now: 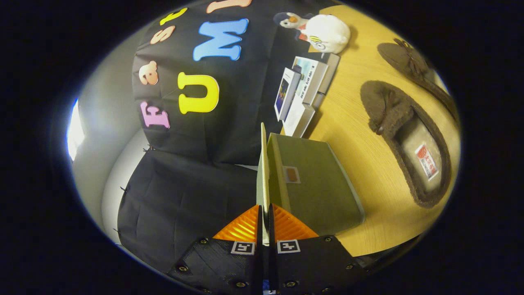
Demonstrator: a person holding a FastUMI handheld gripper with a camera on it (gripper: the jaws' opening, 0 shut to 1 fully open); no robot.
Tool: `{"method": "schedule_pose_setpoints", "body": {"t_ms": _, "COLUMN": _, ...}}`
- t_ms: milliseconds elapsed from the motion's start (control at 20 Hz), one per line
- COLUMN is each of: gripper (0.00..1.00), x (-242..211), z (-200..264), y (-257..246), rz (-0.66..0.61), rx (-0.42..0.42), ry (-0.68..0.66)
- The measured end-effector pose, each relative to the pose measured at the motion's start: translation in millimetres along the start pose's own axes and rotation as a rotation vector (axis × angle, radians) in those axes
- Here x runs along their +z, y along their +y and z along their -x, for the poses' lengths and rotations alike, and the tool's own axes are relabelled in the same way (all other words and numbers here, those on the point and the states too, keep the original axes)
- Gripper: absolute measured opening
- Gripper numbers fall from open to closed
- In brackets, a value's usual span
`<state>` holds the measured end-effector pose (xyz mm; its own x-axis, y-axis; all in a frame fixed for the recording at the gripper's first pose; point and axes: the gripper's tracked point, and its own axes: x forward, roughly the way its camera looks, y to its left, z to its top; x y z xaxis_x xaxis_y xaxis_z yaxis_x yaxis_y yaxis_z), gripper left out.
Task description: Open the storage box then place both shoes into the box .Put the left shoe in first, then the right shoe, with the right side of both shoes facing outward in a uniform manner.
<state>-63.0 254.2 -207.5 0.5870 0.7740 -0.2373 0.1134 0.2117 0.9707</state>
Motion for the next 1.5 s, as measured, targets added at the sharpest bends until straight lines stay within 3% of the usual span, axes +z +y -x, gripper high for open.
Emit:
{"method": "schedule_pose_setpoints", "body": {"t_ms": 500, "gripper": 0.06, "x": -1.8, "z": -18.1, "y": 107.2, "rz": 0.203, "rx": 0.089, "ry": 0.022}}
{"method": "schedule_pose_setpoints", "body": {"t_ms": 1500, "gripper": 0.05, "x": -94.1, "z": -126.1, "y": 185.1, "rz": 0.354, "rx": 0.122, "ry": 0.182}}
